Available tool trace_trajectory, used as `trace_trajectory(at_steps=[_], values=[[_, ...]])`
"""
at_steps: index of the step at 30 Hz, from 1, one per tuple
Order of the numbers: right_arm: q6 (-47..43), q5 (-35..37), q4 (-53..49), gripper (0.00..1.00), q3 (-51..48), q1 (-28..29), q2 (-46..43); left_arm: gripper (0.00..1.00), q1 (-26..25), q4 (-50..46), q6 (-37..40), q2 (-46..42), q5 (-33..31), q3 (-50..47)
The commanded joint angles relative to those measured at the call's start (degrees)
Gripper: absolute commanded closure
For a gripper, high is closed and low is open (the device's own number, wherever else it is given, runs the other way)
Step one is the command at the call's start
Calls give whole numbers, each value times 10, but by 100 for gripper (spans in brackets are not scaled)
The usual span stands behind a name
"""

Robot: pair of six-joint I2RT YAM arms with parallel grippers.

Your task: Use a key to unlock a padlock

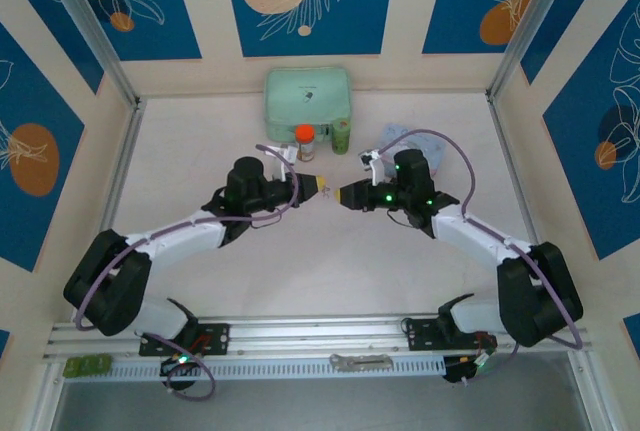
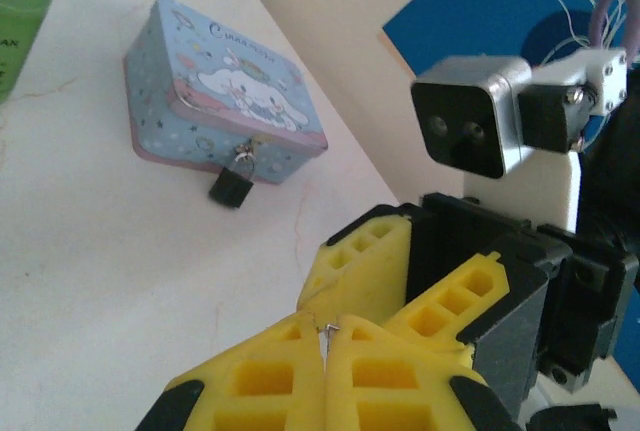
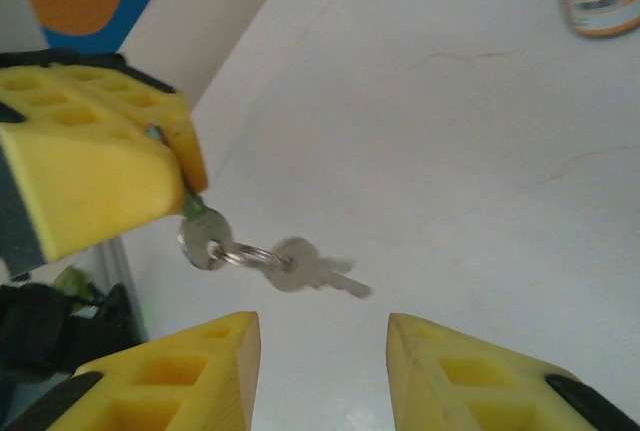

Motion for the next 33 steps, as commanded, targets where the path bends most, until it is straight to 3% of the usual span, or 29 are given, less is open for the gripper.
trace_trajectory(at_steps=[1,9,20,25,30,33], values=[[2,-71,26,65,20,4,8,100,8,-41,36,7,71,26],[13,-62,40,65,15,15,3,100,9,-49,34,10,60,30],[-23,5,-2,65,32,55,18,100,8,-57,9,2,22,25],[-28,39,-20,86,44,55,28,100,8,-36,-11,0,31,19],[-36,44,-25,88,54,57,41,100,8,-21,-23,-5,34,4],[-39,42,-23,97,58,58,44,100,8,-4,-38,-3,38,0]])
